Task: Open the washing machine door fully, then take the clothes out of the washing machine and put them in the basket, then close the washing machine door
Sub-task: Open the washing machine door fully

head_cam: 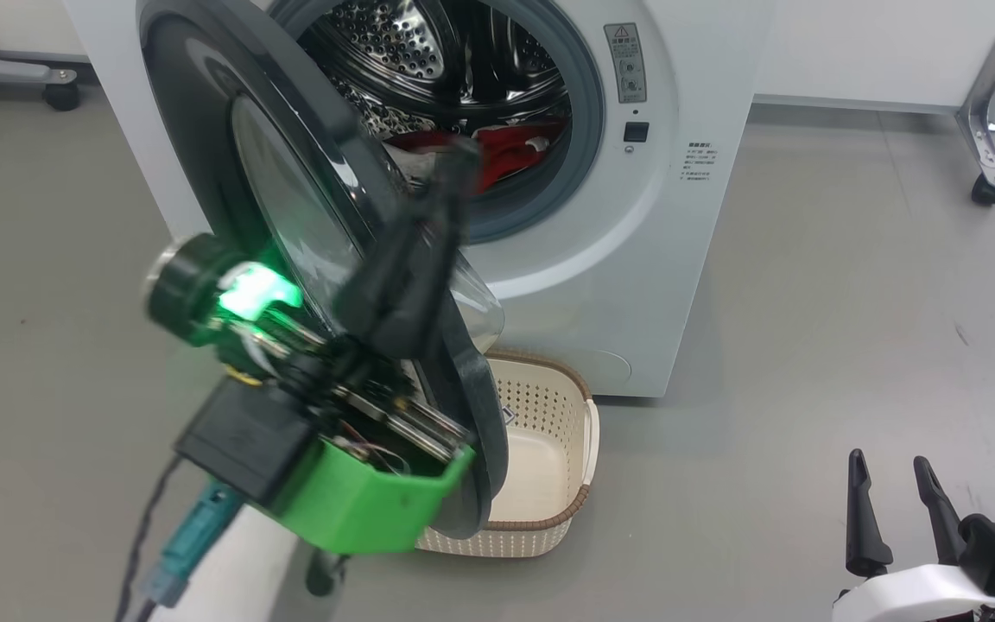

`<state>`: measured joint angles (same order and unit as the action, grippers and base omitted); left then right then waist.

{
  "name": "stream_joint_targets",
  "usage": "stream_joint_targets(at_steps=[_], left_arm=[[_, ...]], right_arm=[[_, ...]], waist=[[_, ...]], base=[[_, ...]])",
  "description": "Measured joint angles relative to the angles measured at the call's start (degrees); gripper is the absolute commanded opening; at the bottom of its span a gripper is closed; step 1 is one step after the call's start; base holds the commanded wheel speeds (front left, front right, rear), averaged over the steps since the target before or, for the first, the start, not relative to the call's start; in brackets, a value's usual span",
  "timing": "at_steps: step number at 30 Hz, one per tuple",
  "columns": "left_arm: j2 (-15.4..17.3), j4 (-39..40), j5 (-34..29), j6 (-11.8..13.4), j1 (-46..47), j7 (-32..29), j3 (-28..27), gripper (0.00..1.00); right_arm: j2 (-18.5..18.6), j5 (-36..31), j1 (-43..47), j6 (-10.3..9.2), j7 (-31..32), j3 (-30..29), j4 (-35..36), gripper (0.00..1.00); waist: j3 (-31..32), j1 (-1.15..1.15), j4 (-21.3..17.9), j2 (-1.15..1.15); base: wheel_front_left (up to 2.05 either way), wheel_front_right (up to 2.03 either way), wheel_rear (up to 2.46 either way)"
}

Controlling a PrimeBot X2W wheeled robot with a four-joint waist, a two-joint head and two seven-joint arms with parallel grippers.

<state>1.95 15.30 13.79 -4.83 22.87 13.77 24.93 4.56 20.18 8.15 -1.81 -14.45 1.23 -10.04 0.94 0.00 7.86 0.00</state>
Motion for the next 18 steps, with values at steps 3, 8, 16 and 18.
stream_joint_targets(at_steps=[3,8,16,18], left_arm=[[0.0,0.7,1.9,-0.3,0.1,-1.4,3.4,0.00],[0.2,0.3,6.2,-1.1,0.0,-6.3,12.2,0.00],[0.7,-5.7,10.1,-1.1,-4.6,-15.5,21.6,0.00],[0.7,-6.8,10.5,-0.7,-5.2,-16.9,22.1,0.00]], right_arm=[[-0.1,-0.1,0.2,0.01,0.0,0.0,0.0,1.00],[-0.3,-0.3,0.4,0.22,0.0,0.0,-0.1,1.00],[-0.6,-0.9,0.4,0.75,0.0,0.4,-0.1,1.00],[-0.6,-1.2,0.4,0.75,0.0,0.2,0.0,1.00]], waist=[[0.1,0.00,0.0,0.00],[0.0,0.00,-0.2,0.00],[-0.6,0.00,-0.9,0.00],[-1.0,0.00,-1.1,0.00]], base=[[0.00,0.00,0.00],[0.00,0.00,0.00],[0.00,0.00,0.00],[0.00,0.00,0.00]])
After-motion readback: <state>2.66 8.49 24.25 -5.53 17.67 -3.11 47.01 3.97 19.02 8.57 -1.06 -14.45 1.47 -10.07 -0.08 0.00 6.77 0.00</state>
